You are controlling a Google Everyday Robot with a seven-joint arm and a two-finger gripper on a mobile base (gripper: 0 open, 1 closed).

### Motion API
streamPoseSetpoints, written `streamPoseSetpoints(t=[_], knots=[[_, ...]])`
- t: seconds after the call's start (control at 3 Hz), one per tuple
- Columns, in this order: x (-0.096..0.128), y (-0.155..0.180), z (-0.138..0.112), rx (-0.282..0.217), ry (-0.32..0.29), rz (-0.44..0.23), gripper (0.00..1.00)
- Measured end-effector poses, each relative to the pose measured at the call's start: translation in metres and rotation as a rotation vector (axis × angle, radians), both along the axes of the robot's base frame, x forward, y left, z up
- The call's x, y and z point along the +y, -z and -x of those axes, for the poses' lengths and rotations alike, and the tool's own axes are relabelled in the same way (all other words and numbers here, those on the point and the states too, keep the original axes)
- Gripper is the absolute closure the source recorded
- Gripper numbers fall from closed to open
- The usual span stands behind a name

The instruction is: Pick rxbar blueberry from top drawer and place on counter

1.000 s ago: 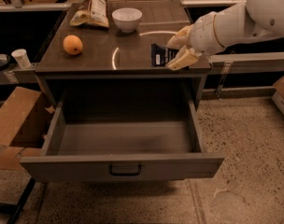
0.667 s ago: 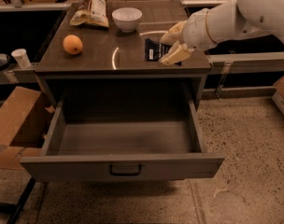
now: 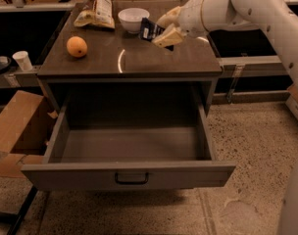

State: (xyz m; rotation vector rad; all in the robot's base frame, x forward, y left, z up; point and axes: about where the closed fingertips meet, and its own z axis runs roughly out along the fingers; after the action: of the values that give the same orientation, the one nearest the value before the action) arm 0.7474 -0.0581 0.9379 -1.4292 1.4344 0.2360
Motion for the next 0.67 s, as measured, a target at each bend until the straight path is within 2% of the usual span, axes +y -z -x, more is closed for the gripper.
streamPoseSetpoints(t=[0.33,0.67], knots=[[0.011,0.003,-0.029,0.034,0.023,-0.066,1.00],[0.026,0.017,-0.044,0.076,0.004,-0.085,1.00]])
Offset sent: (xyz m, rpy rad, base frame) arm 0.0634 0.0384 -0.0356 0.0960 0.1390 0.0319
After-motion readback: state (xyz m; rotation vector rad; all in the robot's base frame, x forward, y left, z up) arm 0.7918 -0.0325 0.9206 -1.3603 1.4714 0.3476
